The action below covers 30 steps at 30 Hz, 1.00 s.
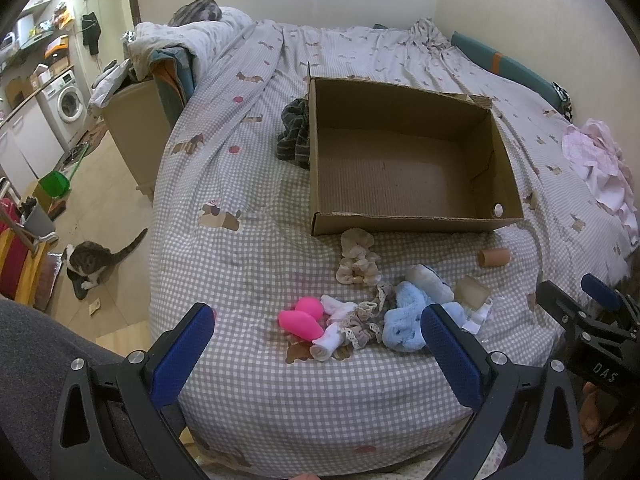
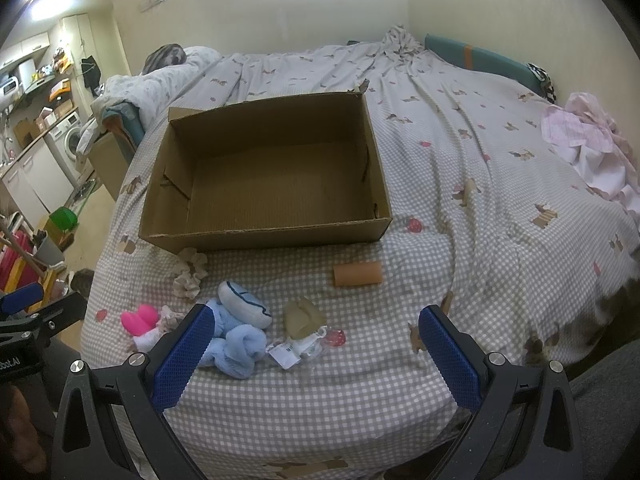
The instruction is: Organize soft objects
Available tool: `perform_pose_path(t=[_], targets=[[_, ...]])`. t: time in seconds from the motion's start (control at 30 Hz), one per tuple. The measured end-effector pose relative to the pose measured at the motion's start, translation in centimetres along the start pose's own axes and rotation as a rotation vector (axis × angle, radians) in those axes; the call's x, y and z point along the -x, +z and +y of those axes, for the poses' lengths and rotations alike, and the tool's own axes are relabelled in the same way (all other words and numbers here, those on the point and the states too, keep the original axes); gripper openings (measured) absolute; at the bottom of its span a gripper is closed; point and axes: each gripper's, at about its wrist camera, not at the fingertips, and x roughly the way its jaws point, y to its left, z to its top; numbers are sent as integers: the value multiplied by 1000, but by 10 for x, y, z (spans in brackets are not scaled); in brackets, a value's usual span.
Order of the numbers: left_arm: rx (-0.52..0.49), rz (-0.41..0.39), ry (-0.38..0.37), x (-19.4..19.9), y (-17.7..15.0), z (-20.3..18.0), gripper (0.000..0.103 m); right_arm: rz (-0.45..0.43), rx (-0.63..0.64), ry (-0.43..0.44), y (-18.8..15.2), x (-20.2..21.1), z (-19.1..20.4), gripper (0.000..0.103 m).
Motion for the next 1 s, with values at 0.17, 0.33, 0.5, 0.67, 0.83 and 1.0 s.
perform_pose_path(t=[0.17, 0.33, 0.5, 0.67, 0.83, 1.0], targets=[[0, 0, -1, -1, -1, -1, 103, -1, 2, 0, -1, 0, 0, 103], [1, 2, -1, -1, -1, -1, 103, 0, 4, 0, 0, 0, 1, 103], [-2, 6, 7, -1, -1, 0, 103, 6, -15, 10, 1, -2, 0, 103], [-2, 21, 29, -4, -1, 2, 103, 7, -19, 18, 2, -4, 0, 103], [17, 80, 21, -8, 4, 8, 103, 12, -26, 40, 6, -4, 0, 103], [79, 177, 11, -22, 23, 24, 103, 61, -69, 93, 19, -7, -9, 103]])
